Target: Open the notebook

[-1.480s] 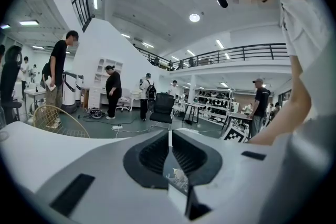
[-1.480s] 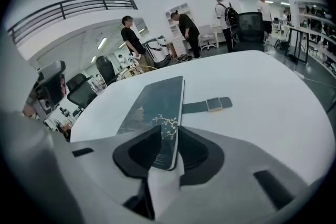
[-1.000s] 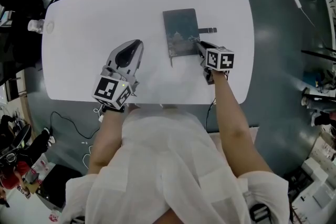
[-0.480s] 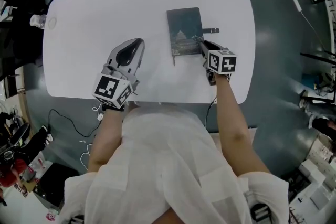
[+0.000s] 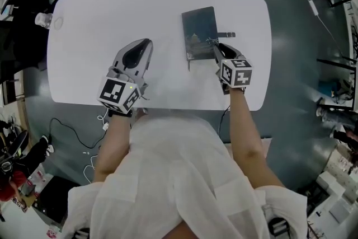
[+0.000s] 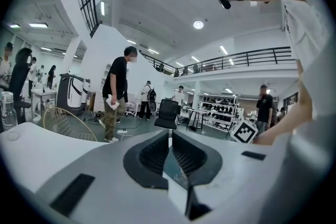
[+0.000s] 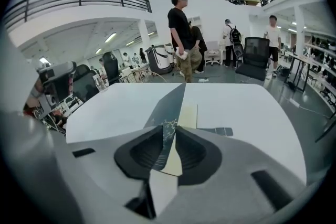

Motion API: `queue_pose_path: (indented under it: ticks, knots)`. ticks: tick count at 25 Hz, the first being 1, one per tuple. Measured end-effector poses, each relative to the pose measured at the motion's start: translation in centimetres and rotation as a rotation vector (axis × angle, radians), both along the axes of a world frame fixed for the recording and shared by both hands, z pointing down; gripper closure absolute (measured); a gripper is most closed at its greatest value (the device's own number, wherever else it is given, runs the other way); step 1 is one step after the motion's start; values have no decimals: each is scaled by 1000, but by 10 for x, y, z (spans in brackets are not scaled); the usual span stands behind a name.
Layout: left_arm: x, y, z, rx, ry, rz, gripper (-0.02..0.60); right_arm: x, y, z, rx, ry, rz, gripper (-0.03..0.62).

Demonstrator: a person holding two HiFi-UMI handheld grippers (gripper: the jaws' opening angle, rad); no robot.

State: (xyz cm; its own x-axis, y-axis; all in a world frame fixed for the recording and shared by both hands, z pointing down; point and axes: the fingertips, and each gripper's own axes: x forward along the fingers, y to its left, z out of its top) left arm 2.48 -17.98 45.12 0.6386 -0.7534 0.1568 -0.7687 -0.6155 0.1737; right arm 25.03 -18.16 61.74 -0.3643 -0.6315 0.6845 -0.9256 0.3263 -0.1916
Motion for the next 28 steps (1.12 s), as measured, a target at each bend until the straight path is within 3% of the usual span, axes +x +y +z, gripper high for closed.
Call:
queue_pose_path:
  ticks: [15,28]
  knots:
    - [-40,4,-11,21,23,-16,563,-68,2,-52,131,-17,-68,533]
    - [-92,9,-9,10,34,-59,563,-164,9,-52,110,-94,-186,496]
